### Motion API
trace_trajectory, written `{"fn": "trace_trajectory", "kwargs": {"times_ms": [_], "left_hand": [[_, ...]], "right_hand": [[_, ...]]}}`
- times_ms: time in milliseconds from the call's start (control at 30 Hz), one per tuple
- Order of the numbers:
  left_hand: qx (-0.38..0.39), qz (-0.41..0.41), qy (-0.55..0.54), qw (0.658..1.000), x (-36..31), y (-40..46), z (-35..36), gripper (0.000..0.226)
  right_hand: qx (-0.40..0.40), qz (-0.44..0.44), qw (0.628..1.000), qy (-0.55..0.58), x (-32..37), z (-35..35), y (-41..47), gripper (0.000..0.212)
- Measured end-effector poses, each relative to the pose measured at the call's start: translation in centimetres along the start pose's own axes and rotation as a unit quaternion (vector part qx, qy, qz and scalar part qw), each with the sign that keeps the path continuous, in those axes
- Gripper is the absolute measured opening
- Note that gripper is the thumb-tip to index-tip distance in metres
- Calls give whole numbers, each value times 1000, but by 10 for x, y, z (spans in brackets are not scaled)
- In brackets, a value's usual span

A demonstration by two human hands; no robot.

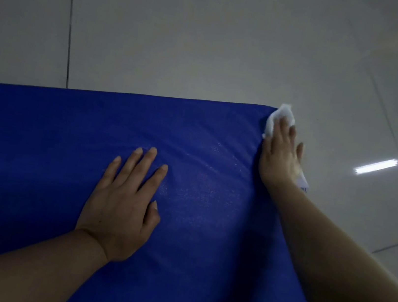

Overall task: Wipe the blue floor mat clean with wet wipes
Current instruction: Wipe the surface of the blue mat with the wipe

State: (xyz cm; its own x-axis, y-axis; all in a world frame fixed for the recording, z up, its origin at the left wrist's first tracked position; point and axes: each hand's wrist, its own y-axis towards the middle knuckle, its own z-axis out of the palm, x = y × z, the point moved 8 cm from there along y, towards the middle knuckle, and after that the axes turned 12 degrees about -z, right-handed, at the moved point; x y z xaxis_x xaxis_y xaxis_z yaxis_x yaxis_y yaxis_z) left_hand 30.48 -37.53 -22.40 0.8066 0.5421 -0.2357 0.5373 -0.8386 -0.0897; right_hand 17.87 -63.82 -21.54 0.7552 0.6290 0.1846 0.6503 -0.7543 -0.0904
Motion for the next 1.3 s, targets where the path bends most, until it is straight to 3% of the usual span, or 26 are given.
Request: {"fn": "trace_trajectory", "kwargs": {"times_ms": [67,133,233,333,367,400,467,500,567,633,733,800,867,967,1100,1167,1300], "left_hand": [[3,-1,1,1000,-1,0,-1,58],[4,-1,1,1000,-1,2,0,58],[7,-2,4,1000,-1,2,0,59],[9,-3,3,1000,-1,2,1,59],[9,-3,2,1000,-1,2,1,59],[8,-3,0,1000,-1,2,1,59],[5,-2,-3,1000,-1,2,0,59],[5,-2,-2,1000,-1,2,-1,59],[7,-2,-1,1000,-1,2,-2,59],[10,-2,-3,1000,-2,3,-1,60],[10,-5,2,1000,-2,3,-1,60],[7,-4,5,1000,-2,3,-1,60],[7,-5,4,1000,-2,3,-1,60],[3,-7,5,1000,-2,4,-2,60],[3,-3,8,1000,-1,3,-1,60],[5,-1,9,1000,-2,4,-1,61],[4,-3,7,1000,-1,3,-2,61]], "right_hand": [[3,-103,995,9,21,3,-18,51],[-1,-130,991,20,13,-2,-30,53],[-21,7,999,36,-35,-5,-29,50],[-49,225,965,124,-69,-10,-25,47],[-59,244,960,122,-62,-13,-27,46],[-68,210,969,109,-45,-16,-28,46],[-51,-8,996,76,20,-5,-38,51],[-23,-120,990,68,54,5,-53,53],[22,-219,974,55,73,18,-81,51],[-3,-180,982,48,37,11,-86,51],[-37,-14,998,45,-44,-1,-87,52],[-54,128,987,77,-89,-5,-90,48],[-93,208,969,101,-101,-17,-95,47],[-147,139,976,83,-67,-37,-93,48],[15,-20,999,45,-6,5,-82,54],[8,-6,1000,21,-12,5,-79,52],[-35,105,994,13,-15,-1,-98,51]]}}
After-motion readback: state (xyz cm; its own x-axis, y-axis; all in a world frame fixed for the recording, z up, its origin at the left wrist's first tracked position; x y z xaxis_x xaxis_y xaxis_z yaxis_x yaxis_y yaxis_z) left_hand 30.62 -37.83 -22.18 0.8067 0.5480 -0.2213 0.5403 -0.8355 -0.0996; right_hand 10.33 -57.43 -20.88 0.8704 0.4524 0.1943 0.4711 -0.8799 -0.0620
